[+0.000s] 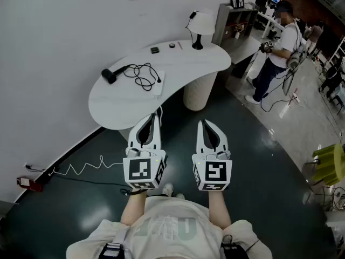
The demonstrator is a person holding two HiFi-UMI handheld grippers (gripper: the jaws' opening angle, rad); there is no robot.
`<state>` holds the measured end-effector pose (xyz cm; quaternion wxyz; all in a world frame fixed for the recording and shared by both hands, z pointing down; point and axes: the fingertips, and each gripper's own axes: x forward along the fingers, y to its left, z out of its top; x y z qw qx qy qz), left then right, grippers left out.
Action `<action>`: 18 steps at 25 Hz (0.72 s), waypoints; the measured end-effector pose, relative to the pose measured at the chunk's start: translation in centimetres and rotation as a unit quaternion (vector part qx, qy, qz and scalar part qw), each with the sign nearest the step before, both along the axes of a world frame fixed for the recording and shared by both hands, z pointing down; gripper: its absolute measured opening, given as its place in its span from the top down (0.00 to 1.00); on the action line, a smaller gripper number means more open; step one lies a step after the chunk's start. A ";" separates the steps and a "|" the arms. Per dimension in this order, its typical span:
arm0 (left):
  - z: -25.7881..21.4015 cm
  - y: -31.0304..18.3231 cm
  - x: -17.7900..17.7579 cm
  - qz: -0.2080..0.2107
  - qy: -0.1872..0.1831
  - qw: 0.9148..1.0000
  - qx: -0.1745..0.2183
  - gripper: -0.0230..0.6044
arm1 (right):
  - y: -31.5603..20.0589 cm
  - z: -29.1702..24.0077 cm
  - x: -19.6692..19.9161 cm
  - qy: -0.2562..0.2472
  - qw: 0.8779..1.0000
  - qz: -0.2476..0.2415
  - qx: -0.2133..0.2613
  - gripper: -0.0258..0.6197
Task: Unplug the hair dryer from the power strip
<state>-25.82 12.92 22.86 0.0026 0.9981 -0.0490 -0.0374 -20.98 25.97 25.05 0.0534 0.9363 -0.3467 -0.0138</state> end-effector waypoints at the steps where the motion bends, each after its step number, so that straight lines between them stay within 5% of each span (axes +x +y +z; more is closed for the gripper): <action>1: 0.0 -0.2 0.1 -0.001 0.000 1.000 0.000 0.96 | 0.0 0.0 0.1 0.001 1.000 0.001 0.000 0.96; 18: -0.2 -5.1 2.3 0.003 0.012 1.000 -0.001 0.96 | -3.6 0.1 3.7 -0.007 1.000 -0.001 0.009 0.96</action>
